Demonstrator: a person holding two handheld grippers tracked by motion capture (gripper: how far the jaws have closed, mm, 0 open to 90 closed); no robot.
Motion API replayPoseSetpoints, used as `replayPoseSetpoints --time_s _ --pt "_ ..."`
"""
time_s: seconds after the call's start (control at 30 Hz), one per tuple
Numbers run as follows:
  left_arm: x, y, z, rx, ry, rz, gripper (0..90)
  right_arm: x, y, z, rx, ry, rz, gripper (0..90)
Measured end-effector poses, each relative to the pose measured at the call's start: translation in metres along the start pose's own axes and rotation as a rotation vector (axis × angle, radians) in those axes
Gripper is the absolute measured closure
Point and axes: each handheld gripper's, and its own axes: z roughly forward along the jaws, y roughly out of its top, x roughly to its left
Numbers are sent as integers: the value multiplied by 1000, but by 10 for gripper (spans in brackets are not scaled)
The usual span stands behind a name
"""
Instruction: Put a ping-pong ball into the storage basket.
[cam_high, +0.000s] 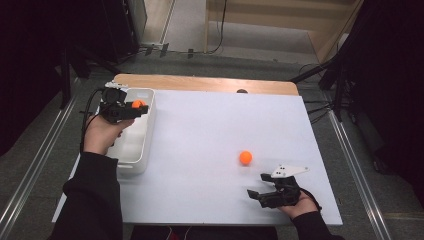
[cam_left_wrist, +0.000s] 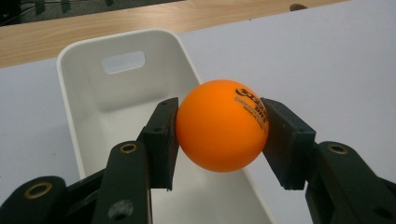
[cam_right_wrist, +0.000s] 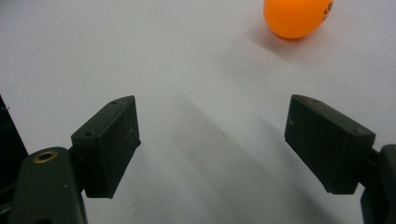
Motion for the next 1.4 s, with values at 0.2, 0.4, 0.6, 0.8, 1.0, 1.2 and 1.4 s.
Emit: replayPoseSetpoints --time_s 0.2,0.4,0.6,0.8,1.0,1.2,1.4 --pt "5 -1 -2 -4 27 -15 502 0 0 0 0 0 0 164" --pt "10 -3 0 -3 39 -32 502 0 0 0 2 1 1 164" --pt "11 -4 1 -3 48 -31 502 0 0 1 3 1 0 164" --pt "14 -6 4 0 48 -34 502 0 0 1 3 -1 1 164" --pt "15 -8 8 12 54 -27 502 0 0 1 4 -1 0 164" --pt "16 -9 11 12 55 -32 501 0 0 1 5 -3 -7 164" --pt "17 -13 17 24 52 -33 501 1 0 1 5 -3 -6 164"
